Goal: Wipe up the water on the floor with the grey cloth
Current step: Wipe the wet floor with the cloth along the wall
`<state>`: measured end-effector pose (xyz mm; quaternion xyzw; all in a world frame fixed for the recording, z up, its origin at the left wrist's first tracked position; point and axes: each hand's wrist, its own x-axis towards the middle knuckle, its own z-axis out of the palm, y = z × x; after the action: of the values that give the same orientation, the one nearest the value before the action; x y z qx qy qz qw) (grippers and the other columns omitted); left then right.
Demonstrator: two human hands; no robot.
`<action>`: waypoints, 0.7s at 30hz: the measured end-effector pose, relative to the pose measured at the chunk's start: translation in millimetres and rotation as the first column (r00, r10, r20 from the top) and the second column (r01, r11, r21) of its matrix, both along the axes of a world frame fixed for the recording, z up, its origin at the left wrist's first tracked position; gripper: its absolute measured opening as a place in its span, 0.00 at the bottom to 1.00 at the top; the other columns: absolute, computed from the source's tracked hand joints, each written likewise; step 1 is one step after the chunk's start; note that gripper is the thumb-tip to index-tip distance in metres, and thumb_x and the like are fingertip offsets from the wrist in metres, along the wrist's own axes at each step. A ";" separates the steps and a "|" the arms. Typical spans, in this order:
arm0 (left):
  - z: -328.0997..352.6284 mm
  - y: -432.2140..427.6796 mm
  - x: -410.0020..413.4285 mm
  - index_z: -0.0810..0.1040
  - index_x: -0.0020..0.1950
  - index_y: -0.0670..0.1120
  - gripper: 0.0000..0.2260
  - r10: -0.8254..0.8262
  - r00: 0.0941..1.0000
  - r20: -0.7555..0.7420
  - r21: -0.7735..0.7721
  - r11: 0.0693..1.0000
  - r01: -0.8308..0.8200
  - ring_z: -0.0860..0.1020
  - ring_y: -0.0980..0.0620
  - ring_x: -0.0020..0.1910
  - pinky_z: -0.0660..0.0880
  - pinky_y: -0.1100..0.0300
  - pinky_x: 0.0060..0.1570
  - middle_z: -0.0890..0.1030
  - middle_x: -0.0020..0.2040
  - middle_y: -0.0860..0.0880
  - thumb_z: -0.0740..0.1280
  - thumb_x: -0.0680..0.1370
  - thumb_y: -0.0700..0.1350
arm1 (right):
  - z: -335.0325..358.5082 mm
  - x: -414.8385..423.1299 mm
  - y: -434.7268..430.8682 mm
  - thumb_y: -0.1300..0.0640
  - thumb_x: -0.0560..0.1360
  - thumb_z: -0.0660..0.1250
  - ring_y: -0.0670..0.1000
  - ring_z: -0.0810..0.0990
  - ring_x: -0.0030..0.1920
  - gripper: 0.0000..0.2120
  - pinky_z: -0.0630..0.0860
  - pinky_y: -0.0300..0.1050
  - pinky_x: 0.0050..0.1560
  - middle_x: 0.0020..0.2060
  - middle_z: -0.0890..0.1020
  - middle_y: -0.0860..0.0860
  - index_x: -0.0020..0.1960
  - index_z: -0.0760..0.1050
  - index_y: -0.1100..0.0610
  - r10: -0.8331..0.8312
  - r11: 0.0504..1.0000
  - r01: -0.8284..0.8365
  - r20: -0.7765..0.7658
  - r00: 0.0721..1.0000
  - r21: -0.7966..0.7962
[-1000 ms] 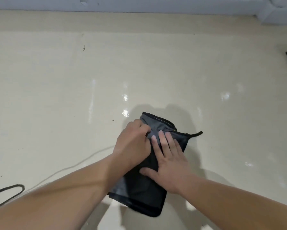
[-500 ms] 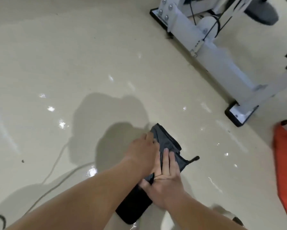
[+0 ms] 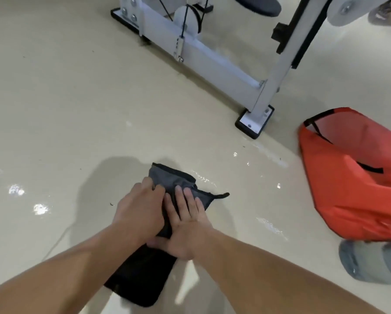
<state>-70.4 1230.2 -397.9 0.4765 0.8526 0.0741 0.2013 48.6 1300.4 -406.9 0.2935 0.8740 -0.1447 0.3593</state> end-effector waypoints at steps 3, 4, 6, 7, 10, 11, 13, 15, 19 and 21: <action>-0.9 12.6 16.4 0.77 0.58 0.48 0.12 -0.023 0.986 0.168 0.102 0.995 0.006 0.77 0.47 0.53 0.73 0.58 0.46 0.75 0.56 0.49 0.63 0.76 0.38 | 7.4 29.2 49.9 0.22 0.74 0.54 0.52 0.20 0.76 0.53 0.31 0.57 0.79 0.75 0.21 0.50 0.79 0.24 0.45 -0.040 0.999 0.039 0.018 0.999 0.033; 3.3 16.2 27.3 0.78 0.60 0.47 0.14 -0.054 0.969 0.242 0.139 0.990 0.020 0.78 0.45 0.57 0.74 0.59 0.52 0.77 0.59 0.48 0.62 0.76 0.37 | 9.4 43.5 61.7 0.23 0.74 0.55 0.53 0.21 0.76 0.53 0.32 0.57 0.80 0.76 0.22 0.50 0.80 0.25 0.45 -0.108 0.994 0.106 0.038 0.993 0.034; 21.0 26.0 63.1 0.78 0.68 0.45 0.18 -0.146 0.942 0.303 0.174 0.980 0.095 0.76 0.47 0.68 0.65 0.71 0.64 0.77 0.69 0.49 0.61 0.79 0.36 | 11.3 82.8 82.1 0.23 0.74 0.56 0.54 0.23 0.78 0.54 0.33 0.58 0.80 0.78 0.24 0.51 0.80 0.25 0.46 -0.250 0.967 0.247 0.050 0.967 0.063; 27.0 32.0 81.5 0.78 0.70 0.44 0.19 -0.203 0.928 0.312 0.171 0.973 0.156 0.74 0.49 0.71 0.61 0.74 0.65 0.74 0.73 0.50 0.61 0.80 0.36 | 11.5 103.1 89.4 0.23 0.74 0.55 0.55 0.24 0.78 0.54 0.34 0.58 0.80 0.78 0.24 0.52 0.80 0.26 0.47 -0.325 0.944 0.321 0.041 0.945 0.076; 35.5 51.3 122.6 0.79 0.67 0.44 0.17 -0.334 0.890 0.311 0.169 0.941 0.295 0.75 0.48 0.67 0.70 0.60 0.65 0.74 0.72 0.49 0.60 0.80 0.37 | 7.6 157.8 103.6 0.21 0.72 0.52 0.55 0.25 0.79 0.54 0.35 0.57 0.80 0.79 0.25 0.52 0.80 0.25 0.47 -0.523 0.849 0.520 0.003 0.853 0.096; 35.9 59.4 133.4 0.80 0.66 0.45 0.18 -0.349 0.886 0.304 0.169 0.935 0.311 0.76 0.48 0.67 0.72 0.57 0.65 0.74 0.71 0.50 0.59 0.80 0.37 | 6.0 176.3 107.1 0.20 0.72 0.51 0.55 0.25 0.79 0.54 0.35 0.56 0.80 0.79 0.26 0.52 0.80 0.25 0.47 -0.570 0.817 0.568 -0.007 0.822 0.102; 35.4 74.8 157.0 0.80 0.66 0.48 0.18 -0.392 0.873 0.290 0.172 0.919 0.355 0.76 0.49 0.66 0.74 0.55 0.64 0.75 0.68 0.54 0.59 0.79 0.37 | 4.2 216.4 110.8 0.20 0.72 0.48 0.56 0.27 0.80 0.53 0.35 0.57 0.81 0.80 0.27 0.52 0.80 0.26 0.47 -0.647 0.755 0.645 -0.028 0.762 0.121; 34.3 85.3 177.4 0.79 0.66 0.50 0.19 -0.429 0.861 0.275 0.134 0.903 0.407 0.75 0.51 0.66 0.74 0.54 0.64 0.75 0.67 0.55 0.59 0.79 0.38 | 0.0 251.2 107.6 0.20 0.73 0.45 0.57 0.28 0.80 0.52 0.35 0.57 0.81 0.80 0.29 0.53 0.81 0.27 0.48 -0.727 0.673 0.725 -0.052 0.685 0.148; 36.6 91.8 200.9 0.78 0.66 0.50 0.18 -0.479 0.845 0.236 0.079 0.877 0.475 0.74 0.48 0.67 0.75 0.51 0.62 0.73 0.68 0.52 0.59 0.78 0.41 | -5.7 284.5 77.2 0.24 0.77 0.42 0.61 0.33 0.82 0.48 0.38 0.59 0.81 0.82 0.34 0.59 0.82 0.30 0.54 -0.793 0.567 0.794 -0.116 0.599 0.219; 40.0 90.0 204.3 0.77 0.68 0.48 0.19 -0.467 0.855 0.226 0.064 0.883 0.465 0.72 0.48 0.70 0.73 0.51 0.65 0.72 0.72 0.50 0.58 0.79 0.43 | -7.3 279.4 67.7 0.29 0.80 0.46 0.63 0.35 0.82 0.46 0.41 0.62 0.81 0.82 0.36 0.62 0.82 0.30 0.56 -0.712 0.595 0.757 -0.260 0.652 0.271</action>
<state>133.8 1320.1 -357.9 0.6571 0.6817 0.0823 0.3110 328.1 1368.1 -414.2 0.6777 0.7060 -0.1373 0.1528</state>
